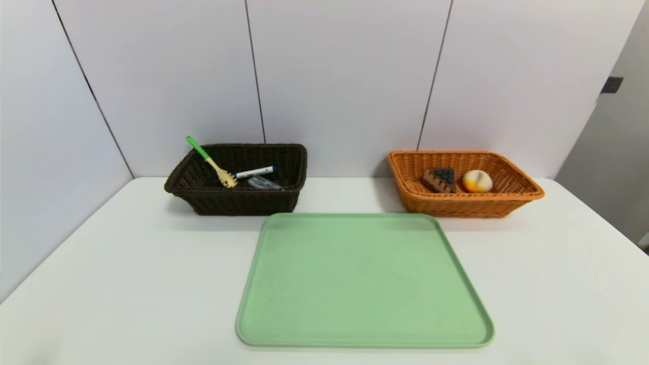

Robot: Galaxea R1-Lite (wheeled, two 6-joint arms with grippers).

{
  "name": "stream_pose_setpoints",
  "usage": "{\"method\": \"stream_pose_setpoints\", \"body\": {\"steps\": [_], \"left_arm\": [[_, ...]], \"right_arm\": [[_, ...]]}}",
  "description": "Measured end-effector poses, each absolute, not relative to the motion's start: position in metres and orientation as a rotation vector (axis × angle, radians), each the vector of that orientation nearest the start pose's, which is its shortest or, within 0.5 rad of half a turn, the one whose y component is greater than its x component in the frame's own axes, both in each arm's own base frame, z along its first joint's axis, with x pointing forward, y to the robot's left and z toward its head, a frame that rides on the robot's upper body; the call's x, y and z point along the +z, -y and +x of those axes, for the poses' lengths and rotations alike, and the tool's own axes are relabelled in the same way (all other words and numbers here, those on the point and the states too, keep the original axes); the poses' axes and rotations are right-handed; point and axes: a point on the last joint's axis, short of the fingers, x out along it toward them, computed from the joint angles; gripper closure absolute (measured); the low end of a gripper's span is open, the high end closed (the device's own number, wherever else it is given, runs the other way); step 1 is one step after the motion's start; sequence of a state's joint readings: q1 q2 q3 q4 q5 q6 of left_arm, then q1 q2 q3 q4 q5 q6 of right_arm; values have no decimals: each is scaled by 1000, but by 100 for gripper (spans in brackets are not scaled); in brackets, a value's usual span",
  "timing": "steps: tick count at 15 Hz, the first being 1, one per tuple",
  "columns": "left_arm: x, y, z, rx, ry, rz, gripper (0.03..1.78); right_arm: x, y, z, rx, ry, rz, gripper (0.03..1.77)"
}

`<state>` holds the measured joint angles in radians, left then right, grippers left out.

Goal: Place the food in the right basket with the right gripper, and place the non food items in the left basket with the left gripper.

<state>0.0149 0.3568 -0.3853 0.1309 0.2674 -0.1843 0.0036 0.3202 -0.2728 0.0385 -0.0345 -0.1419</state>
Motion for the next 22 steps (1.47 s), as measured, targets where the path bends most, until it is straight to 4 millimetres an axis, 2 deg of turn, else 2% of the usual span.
{"method": "stream_pose_setpoints", "body": {"steps": [6, 11, 13, 17, 20, 22], "left_arm": [[156, -5, -24, 282, -46, -171, 12], [152, -5, -37, 245, 44, -150, 12], [149, -4, -43, 213, 79, -105, 12], [142, -2, -50, 141, 163, 94, 12], [131, -1, -45, 112, 170, 192, 12], [125, -1, -40, 96, 204, 238, 12]], "right_arm": [[132, 0, -31, 1, -59, -142, 9], [131, -1, -47, 44, 74, -152, 9], [134, -1, -50, 53, 127, -166, 9], [141, -2, -53, 68, 210, -235, 9], [132, -2, -47, 66, 184, -265, 9], [129, -2, -43, 60, 236, -272, 9]]}}
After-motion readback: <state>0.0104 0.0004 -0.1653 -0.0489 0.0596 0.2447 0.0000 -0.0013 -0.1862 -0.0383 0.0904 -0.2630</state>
